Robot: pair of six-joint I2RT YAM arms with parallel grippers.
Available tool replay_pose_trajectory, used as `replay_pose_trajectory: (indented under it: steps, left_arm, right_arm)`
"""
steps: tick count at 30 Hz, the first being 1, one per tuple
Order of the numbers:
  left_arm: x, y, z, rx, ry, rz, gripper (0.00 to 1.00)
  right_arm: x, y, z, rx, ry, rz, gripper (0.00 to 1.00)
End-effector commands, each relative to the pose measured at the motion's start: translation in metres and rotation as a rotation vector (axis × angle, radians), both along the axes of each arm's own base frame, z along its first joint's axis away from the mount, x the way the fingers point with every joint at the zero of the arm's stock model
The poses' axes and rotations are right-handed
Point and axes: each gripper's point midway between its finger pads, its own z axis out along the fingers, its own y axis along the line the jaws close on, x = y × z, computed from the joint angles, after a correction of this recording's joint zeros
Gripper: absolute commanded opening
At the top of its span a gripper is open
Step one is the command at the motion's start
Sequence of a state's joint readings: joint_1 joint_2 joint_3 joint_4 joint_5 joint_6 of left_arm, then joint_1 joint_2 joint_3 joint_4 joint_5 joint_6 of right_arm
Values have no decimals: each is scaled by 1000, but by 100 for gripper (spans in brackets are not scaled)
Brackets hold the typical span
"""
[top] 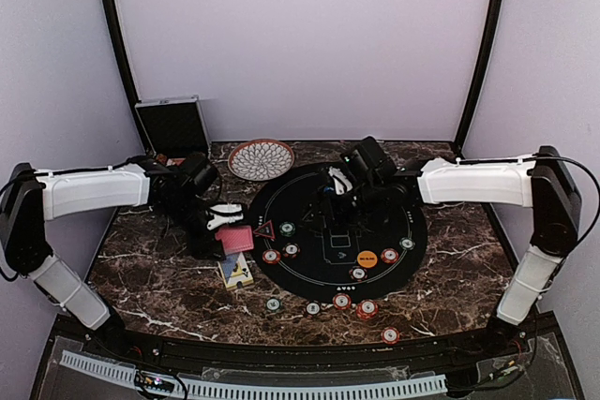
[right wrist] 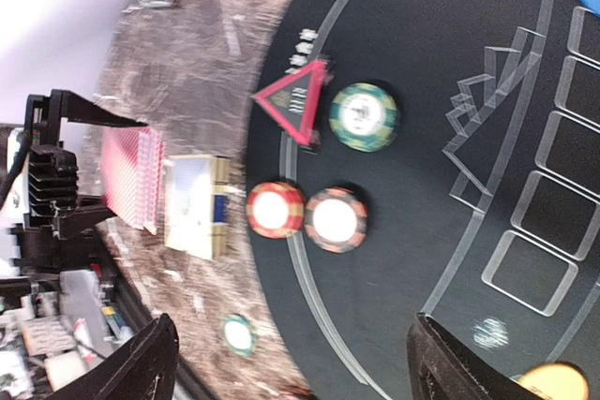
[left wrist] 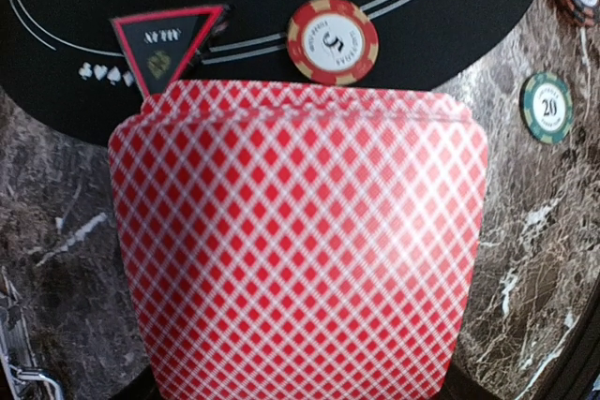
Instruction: Distribute texas hold em gaming equipment
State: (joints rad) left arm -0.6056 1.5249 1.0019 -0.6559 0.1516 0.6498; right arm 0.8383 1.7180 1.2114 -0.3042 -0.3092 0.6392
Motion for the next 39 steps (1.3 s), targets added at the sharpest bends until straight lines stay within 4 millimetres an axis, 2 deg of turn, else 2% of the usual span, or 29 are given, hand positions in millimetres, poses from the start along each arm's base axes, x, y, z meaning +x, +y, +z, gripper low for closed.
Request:
replay_pose_trajectory:
  steps: [1,9,16,29,39]
  left_arm:
    - [1,-10,45,-87,-16,33,0]
    - [26,-40,89,-170,-57,57,0]
    - [35,-54,102,-188,-59,38,0]
    - [33,-59,100,-192,-45,33,0]
    - [34,-62,107,-218,-49,30,0]
  right_arm:
    - [2,32,32,175,14,58,85]
    - [3,67,66,400,99,152,85]
    - [3,86,87,548,168,196,84]
    - [6,91,77,594,224,198,83]
    - [9,97,74,618,248,205,79]
